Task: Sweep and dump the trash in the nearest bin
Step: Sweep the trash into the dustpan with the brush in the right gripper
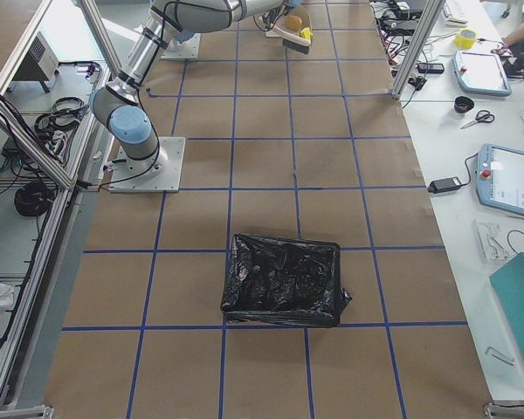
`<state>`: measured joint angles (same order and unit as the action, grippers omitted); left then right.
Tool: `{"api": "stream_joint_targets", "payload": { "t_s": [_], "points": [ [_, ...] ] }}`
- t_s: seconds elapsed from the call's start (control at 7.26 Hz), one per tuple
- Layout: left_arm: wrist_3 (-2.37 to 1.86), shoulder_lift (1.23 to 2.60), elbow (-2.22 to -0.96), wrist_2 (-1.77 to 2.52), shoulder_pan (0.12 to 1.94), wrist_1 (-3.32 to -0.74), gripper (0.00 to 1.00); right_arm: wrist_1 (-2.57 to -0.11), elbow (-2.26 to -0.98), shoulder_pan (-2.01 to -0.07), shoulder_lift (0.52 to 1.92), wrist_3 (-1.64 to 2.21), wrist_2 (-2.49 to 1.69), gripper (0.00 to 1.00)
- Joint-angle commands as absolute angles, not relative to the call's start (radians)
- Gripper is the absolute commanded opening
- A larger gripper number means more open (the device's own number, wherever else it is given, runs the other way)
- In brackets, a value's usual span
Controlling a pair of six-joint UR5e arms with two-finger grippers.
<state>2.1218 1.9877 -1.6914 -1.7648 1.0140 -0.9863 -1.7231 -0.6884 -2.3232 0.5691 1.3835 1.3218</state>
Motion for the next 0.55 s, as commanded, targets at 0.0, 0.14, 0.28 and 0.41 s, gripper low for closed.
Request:
{"api": "stream_joint_targets", "payload": {
  "t_s": [0.0,0.14,0.28,0.41],
  "points": [
    [2.125,2.002,-1.675,-1.764,1.014,-0.982,0.00,-1.707,-0.598,-2.315,0.494,1.346,1.321,0.00],
    [2.125,2.009,-1.660,-1.763,1.014,-0.982,0.00,-1.634,-0.594,-2.315,0.498,1.196,1.318,0.00],
    [2.123,2.014,-1.657,-1.763,1.014,-0.982,0.00,-1.570,-0.594,-2.315,0.500,1.014,1.303,0.00],
    [2.123,2.016,-1.655,-1.763,1.014,-0.982,0.00,-1.560,-0.592,-2.315,0.500,0.902,1.293,0.00]
  ]
}}
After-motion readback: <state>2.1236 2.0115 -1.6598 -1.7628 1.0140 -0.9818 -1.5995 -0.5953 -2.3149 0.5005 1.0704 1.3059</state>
